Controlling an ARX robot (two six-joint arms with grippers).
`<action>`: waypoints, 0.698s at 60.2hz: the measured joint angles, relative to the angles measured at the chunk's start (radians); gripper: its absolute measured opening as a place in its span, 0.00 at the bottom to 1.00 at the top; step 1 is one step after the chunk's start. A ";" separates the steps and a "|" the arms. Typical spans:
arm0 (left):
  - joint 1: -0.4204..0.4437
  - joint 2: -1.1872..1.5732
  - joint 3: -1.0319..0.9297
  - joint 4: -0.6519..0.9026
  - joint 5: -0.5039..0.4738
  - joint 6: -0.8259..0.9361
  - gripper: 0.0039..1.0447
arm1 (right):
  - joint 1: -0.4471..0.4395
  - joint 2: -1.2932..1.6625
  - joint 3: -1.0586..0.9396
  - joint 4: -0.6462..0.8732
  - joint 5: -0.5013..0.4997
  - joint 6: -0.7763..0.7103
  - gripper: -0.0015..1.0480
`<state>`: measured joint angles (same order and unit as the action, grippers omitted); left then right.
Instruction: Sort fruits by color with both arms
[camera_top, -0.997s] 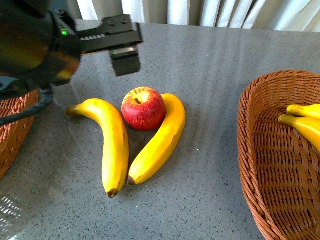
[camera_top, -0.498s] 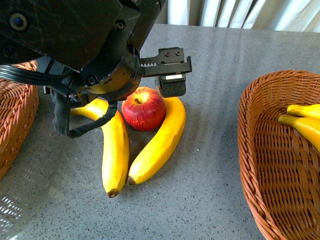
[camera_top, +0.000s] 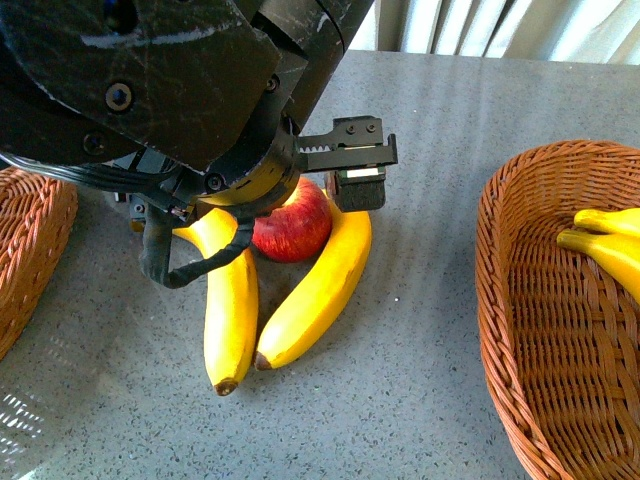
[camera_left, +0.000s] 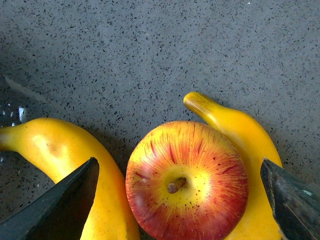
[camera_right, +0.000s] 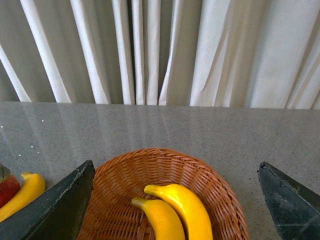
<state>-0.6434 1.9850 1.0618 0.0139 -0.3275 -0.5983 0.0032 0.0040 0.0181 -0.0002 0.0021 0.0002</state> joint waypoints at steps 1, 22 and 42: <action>0.000 0.001 0.000 0.000 0.001 -0.001 0.91 | 0.000 0.000 0.000 0.000 0.000 0.000 0.91; -0.010 0.030 0.013 0.000 0.011 -0.008 0.91 | 0.000 0.000 0.000 0.000 0.000 0.000 0.91; -0.019 0.048 0.028 -0.001 0.013 -0.009 0.91 | 0.000 0.000 0.000 0.000 0.000 0.000 0.91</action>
<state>-0.6628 2.0335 1.0901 0.0128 -0.3141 -0.6071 0.0032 0.0040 0.0181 -0.0002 0.0021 0.0002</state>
